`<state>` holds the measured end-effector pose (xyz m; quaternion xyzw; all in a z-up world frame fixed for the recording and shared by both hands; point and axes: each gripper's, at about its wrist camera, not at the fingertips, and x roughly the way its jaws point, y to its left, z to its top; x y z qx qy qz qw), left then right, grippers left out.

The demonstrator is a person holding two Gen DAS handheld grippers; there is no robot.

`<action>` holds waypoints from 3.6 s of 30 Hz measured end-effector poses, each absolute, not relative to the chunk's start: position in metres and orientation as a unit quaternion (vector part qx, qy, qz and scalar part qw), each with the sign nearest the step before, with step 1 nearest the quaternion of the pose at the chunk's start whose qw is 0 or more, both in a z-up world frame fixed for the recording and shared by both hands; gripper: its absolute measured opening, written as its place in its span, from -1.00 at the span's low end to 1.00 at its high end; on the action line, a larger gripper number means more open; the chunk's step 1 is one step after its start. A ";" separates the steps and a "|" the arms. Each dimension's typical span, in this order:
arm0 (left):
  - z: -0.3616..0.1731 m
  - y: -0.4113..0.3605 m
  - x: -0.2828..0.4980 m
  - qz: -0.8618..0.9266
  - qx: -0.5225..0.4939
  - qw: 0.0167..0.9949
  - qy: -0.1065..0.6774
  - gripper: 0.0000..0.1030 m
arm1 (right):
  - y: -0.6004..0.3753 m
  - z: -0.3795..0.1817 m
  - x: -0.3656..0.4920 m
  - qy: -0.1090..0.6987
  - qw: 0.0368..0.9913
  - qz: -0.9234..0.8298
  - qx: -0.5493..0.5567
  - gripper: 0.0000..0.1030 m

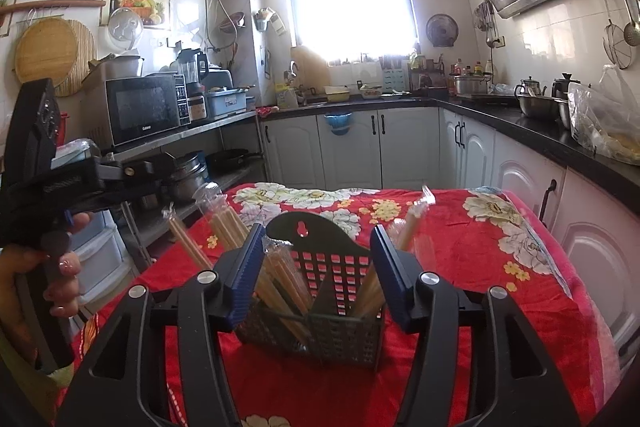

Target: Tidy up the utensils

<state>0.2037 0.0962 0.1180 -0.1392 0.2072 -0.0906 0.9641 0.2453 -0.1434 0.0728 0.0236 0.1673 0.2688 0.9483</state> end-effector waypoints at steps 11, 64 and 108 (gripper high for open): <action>0.110 0.079 0.164 -0.091 -0.114 0.968 0.203 0.79 | -0.154 0.065 0.218 0.173 0.948 0.267 0.021 0.33; 0.001 0.035 0.099 -0.047 -0.085 0.978 0.187 0.80 | -0.180 -0.017 0.142 0.154 0.964 0.216 0.014 0.87; -0.009 0.033 0.097 -0.036 -0.082 0.979 0.184 0.80 | -0.178 -0.022 0.139 0.149 0.966 0.210 0.013 0.88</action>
